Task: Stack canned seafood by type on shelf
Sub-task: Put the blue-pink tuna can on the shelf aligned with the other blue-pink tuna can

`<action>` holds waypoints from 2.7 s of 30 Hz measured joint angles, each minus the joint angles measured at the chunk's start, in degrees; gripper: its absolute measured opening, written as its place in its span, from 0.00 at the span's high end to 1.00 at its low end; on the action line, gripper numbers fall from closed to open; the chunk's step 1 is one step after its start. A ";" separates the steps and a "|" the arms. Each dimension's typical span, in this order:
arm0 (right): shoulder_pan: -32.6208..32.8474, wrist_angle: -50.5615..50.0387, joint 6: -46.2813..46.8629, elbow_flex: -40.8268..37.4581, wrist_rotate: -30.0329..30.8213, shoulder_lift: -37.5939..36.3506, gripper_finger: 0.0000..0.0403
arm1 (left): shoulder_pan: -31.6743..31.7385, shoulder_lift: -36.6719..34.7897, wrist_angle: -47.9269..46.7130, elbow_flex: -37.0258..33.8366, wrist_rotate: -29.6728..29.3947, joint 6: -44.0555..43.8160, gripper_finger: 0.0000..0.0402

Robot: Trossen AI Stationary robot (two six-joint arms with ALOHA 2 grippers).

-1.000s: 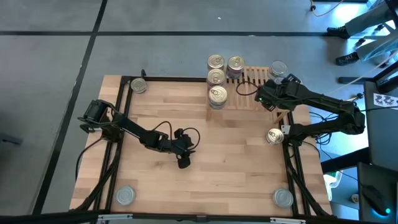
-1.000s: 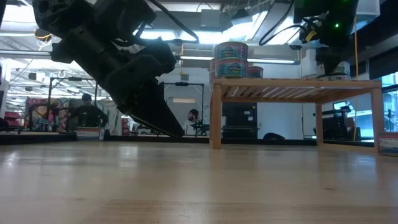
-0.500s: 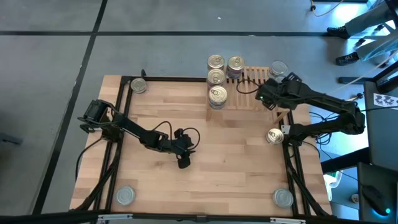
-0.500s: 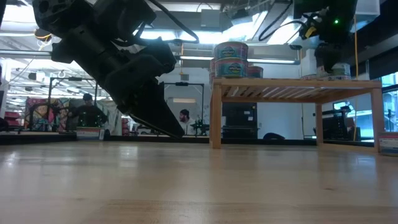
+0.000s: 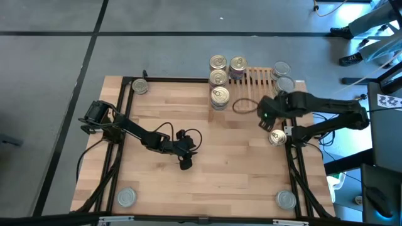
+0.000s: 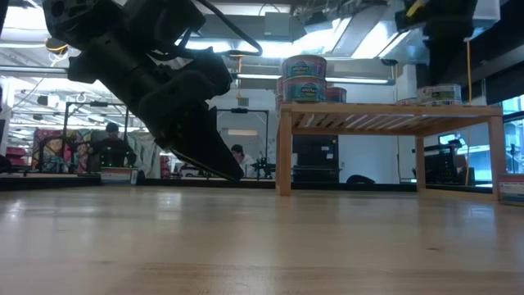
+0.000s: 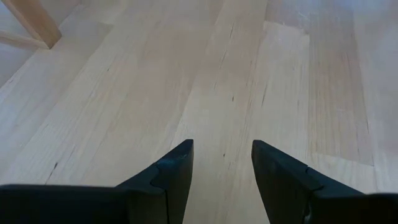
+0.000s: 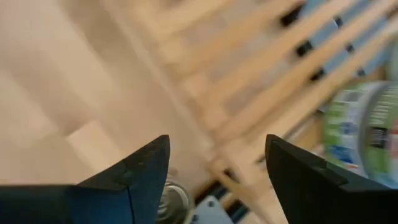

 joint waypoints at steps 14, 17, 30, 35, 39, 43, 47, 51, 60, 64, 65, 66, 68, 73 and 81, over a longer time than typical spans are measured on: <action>19.85 -0.42 16.08 -6.82 -2.04 -0.02 0.42 | -0.75 0.00 -0.03 0.00 0.00 0.57 0.60; 20.31 0.04 17.85 -12.72 -4.88 0.00 0.50 | -0.70 0.00 -0.04 0.00 0.02 0.57 0.60; 19.14 0.11 25.68 -23.54 -5.68 2.15 0.72 | -0.59 0.00 0.12 0.05 0.02 0.57 0.60; 17.65 1.48 21.73 -23.54 -8.77 5.65 0.72 | -0.59 0.00 0.28 0.07 0.02 0.51 0.60; 16.39 3.81 17.07 -23.52 -12.43 10.83 0.72 | -0.59 0.00 0.40 0.07 0.02 0.46 0.60; 13.78 4.13 13.43 -23.57 -13.45 17.07 0.72 | -0.59 0.00 0.39 0.07 0.02 0.42 0.60; 11.29 4.99 11.45 -24.08 -13.46 22.02 0.72 | -0.63 0.00 0.31 0.07 0.02 0.27 0.60; 10.34 6.24 8.89 -24.51 -13.44 25.29 0.72 | -0.63 0.00 0.03 0.07 0.02 0.27 0.60; 11.53 8.16 6.06 -21.18 -14.47 26.05 0.72 | -0.63 0.00 0.11 0.07 0.02 0.51 0.60; 14.67 11.01 4.01 -18.06 -15.02 26.08 0.72 | -0.63 0.00 0.17 0.07 0.02 0.53 0.60; 15.51 12.12 3.56 -17.40 -14.97 26.06 0.72 | -0.63 0.00 0.17 0.07 0.02 0.53 0.60; 16.29 13.51 2.97 -16.88 -14.93 26.02 0.72 | -0.63 0.00 0.17 0.07 0.02 0.53 0.60; 17.85 16.72 2.39 -16.28 -14.58 25.88 0.72 | -0.63 0.00 0.18 0.07 0.02 0.53 0.60; 20.48 26.16 1.67 -16.00 -13.82 25.71 0.72 | -0.63 0.00 0.20 0.04 0.02 0.92 0.60; 22.22 41.06 -1.14 -16.15 -12.56 25.90 0.72 | -1.05 0.00 0.24 0.04 0.00 0.95 0.60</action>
